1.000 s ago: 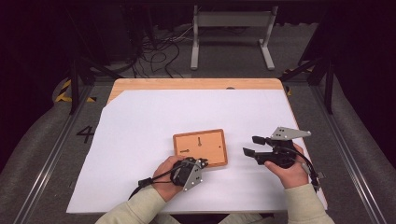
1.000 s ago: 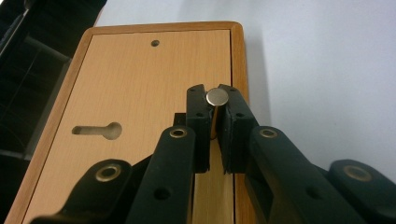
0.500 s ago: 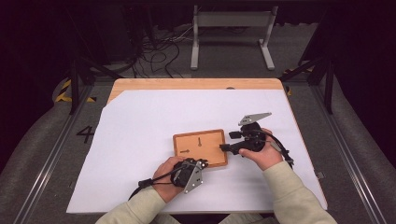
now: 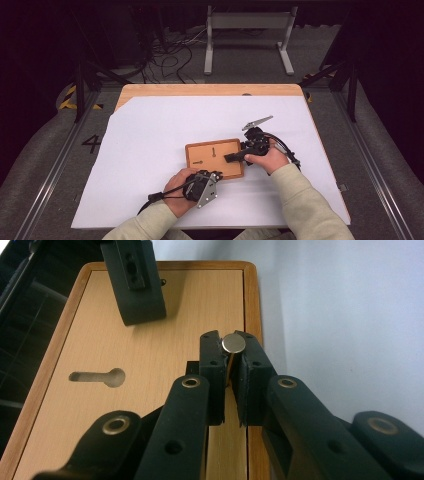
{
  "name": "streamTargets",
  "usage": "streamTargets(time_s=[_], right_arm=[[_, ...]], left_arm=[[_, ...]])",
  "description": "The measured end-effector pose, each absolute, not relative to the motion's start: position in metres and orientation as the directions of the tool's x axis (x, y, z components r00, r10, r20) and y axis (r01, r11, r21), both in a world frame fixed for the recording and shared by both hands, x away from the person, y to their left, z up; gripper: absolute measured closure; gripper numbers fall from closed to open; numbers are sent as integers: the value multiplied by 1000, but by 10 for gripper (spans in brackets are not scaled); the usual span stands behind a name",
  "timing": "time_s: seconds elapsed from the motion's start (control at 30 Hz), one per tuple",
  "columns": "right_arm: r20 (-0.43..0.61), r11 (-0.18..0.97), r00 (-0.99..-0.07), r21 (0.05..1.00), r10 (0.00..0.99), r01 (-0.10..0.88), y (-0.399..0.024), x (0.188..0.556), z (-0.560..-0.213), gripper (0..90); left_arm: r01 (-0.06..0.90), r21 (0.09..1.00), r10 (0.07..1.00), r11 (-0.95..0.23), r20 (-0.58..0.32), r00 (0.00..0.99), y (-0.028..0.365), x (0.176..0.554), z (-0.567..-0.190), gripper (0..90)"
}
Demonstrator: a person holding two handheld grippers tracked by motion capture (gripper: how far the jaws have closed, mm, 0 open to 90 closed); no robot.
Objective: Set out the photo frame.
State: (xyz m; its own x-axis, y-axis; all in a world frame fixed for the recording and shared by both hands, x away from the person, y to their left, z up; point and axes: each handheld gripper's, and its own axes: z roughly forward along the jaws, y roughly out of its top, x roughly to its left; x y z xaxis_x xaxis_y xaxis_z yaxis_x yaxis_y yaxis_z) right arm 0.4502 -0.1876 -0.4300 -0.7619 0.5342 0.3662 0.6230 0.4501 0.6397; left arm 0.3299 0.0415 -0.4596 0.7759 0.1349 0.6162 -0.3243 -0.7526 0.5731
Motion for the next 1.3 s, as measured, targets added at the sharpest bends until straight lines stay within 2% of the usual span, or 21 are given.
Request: streamTargets(time_s=[0.1,0.27,0.33,0.4,0.53,0.6,0.73,0.83,0.9,1.07,1.17,1.3], right_arm=[[387,464,-764,623,516,629,-184,450,-432,311],[368,496,-782,618,503,610,-183,449,-431,318],[365,503,-786,616,499,606,-184,449,-430,329],[354,513,-793,618,495,596,-184,448,-428,338],[325,527,-805,624,496,577,-184,444,-425,340],[305,541,-815,626,493,561,-183,442,-423,344],[255,572,-835,630,487,525,-182,435,-417,356],[212,588,-850,641,482,493,-182,429,-415,362],[189,593,-856,649,482,477,-183,425,-414,369],[141,616,-870,652,473,441,-186,414,-410,398],[100,636,-883,657,459,405,-187,407,-408,422],[66,648,-894,665,444,371,-189,399,-406,448]], left_arm=[[-322,577,139,-751,614,777,42,331,-459,839],[-324,581,138,-746,612,779,41,331,-458,836],[-289,611,156,-737,570,807,43,332,-458,825],[-242,650,169,-720,503,848,46,333,-456,782],[-203,686,165,-699,431,887,62,332,-447,638],[-181,715,187,-675,403,896,76,333,-442,605],[-115,782,270,-612,344,899,108,333,-436,583],[-66,837,366,-543,306,879,127,333,-432,573],[-71,860,409,-505,311,858,136,335,-428,571],[-36,897,515,-440,285,808,156,334,-421,552],[15,923,589,-385,233,773,166,337,-420,539],[53,923,617,-381,211,758,170,341,-422,538]])
